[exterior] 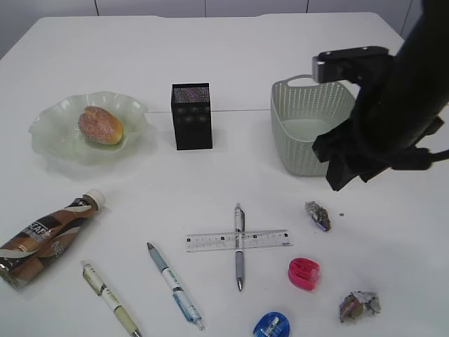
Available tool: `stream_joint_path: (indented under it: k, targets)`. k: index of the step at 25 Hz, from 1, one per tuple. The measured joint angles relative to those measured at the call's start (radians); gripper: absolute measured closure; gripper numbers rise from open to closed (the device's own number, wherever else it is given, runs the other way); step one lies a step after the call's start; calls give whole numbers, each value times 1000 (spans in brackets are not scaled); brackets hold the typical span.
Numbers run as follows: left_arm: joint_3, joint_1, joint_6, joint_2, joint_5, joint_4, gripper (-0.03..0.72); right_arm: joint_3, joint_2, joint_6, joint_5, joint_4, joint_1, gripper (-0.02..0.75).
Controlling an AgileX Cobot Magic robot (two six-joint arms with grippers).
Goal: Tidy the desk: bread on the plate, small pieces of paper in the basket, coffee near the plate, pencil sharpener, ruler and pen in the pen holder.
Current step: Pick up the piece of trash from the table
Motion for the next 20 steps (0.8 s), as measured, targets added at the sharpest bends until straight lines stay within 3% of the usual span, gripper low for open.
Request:
stream_joint_path:
  k: [8, 13, 20]
  targets:
    - [0, 0, 1, 0, 16, 3, 209, -122, 261, 16, -27, -58, 20, 370]
    - [0, 0, 1, 0, 17, 4, 209, -132, 340, 17, -55, -79, 20, 304]
    - [0, 0, 2, 0, 31, 4, 209, -134, 394, 26, -114, -88, 20, 290]
